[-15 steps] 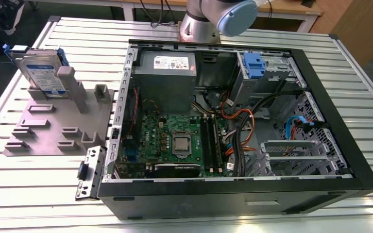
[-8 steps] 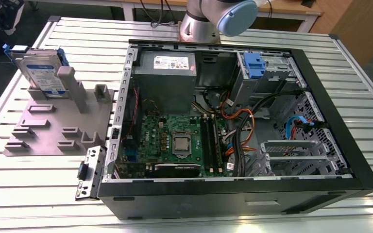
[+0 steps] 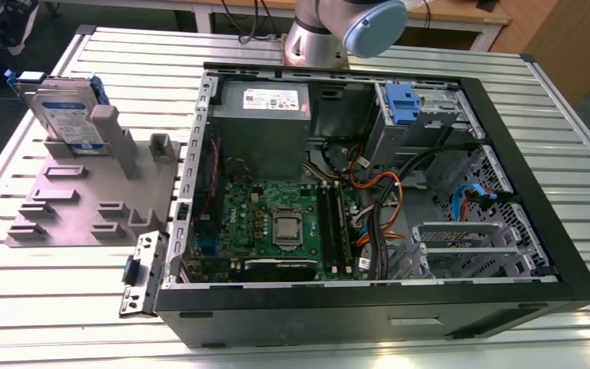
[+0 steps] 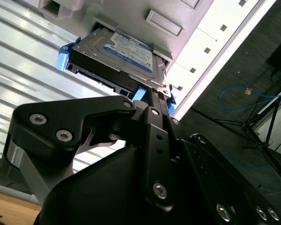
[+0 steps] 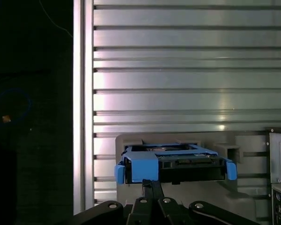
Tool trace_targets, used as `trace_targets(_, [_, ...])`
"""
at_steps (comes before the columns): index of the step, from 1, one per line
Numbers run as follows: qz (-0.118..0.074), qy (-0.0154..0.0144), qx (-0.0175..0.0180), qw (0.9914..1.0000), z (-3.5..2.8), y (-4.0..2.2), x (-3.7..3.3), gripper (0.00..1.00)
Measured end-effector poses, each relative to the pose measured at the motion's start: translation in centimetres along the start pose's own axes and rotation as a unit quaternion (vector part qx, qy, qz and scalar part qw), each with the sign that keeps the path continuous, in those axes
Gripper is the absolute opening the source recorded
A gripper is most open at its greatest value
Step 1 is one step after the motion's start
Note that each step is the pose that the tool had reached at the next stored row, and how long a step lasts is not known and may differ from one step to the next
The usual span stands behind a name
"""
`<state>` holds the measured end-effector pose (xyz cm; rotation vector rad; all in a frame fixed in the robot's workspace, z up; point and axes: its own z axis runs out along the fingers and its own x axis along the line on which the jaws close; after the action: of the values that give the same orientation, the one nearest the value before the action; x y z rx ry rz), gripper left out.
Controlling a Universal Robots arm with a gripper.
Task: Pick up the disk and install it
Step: 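Pick up the disk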
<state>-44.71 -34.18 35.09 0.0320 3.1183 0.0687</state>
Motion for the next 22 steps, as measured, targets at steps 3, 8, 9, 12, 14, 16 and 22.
trace_targets(3, [-0.016,0.0007,-0.0004,0.99987,0.00,0.00,0.00,0.11])
trace_targets(8, [-0.032,0.0014,-0.0007,0.99948,0.00,0.00,0.00,0.11])
trace_targets(9, [-0.032,0.0015,-0.0007,0.99948,0.00,0.00,0.00,0.11])
trace_targets(12, [-0.032,0.0014,-0.0007,0.99948,0.00,0.00,0.00,0.11])
trace_targets(14, [-0.032,0.0014,-0.0007,0.99948,0.00,0.00,0.00,0.11])
trace_targets(16, [-0.032,0.0014,-0.0007,0.99948,0.00,0.00,0.00,0.11])
trace_targets(22, [-0.044,0.0019,-0.0010,0.99902,0.00,0.00,0.00,0.11])
